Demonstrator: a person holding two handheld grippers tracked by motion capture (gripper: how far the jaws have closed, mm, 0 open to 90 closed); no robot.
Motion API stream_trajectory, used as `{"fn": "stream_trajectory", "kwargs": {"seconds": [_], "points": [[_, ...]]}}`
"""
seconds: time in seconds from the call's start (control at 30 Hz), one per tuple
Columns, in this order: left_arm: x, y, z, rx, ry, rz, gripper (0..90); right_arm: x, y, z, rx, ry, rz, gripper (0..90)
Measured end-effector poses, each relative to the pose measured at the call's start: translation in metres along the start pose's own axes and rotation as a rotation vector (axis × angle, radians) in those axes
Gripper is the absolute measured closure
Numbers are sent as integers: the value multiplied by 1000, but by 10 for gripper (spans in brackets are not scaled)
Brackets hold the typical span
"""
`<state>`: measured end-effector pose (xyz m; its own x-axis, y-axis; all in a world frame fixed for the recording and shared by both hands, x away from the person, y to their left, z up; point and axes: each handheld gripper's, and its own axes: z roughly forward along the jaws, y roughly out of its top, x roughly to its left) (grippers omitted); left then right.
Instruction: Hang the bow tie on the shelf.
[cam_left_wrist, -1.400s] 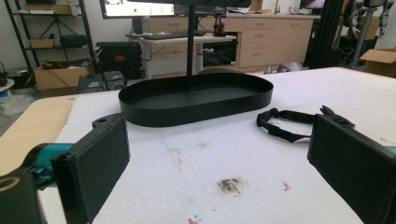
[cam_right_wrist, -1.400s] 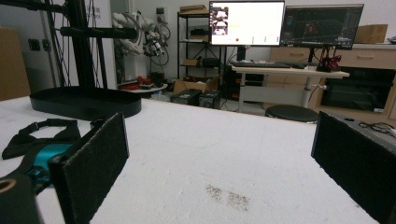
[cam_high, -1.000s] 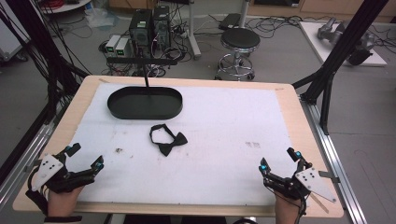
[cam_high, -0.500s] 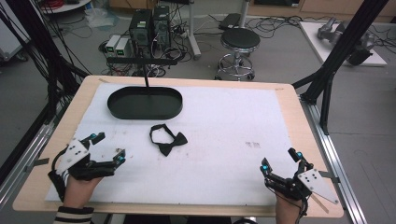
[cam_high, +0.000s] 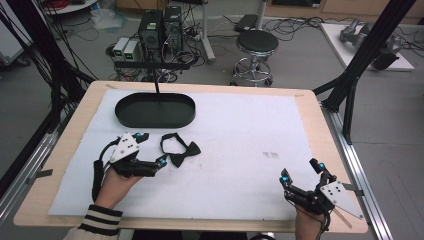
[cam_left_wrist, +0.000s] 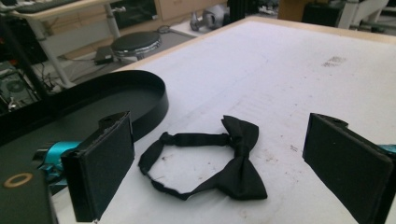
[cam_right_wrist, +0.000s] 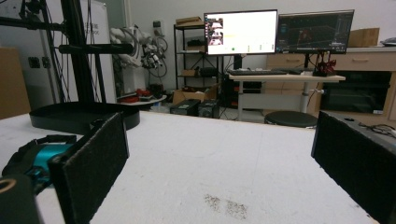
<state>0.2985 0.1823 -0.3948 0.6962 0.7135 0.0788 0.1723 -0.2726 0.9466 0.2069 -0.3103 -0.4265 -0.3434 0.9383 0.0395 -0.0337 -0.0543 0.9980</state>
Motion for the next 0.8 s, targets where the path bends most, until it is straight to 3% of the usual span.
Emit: {"fn": "stream_trajectory", "kwargs": {"seconds": [0.17,0.37,0.53,0.67,0.8], "points": [[-5,3,26,57,-37,-25,102,-1,0,0,-7,2,8,30],[-15,7,55,137,-59,5,158,-2,-1,1,-9,3,14,30],[-18,3,76,236,-72,22,263,-4,-2,1,-12,5,23,30],[-14,-3,84,295,-80,10,303,-5,-2,1,-17,5,32,30],[-13,-5,86,315,-93,11,366,-6,-2,1,-22,5,41,30]]}}
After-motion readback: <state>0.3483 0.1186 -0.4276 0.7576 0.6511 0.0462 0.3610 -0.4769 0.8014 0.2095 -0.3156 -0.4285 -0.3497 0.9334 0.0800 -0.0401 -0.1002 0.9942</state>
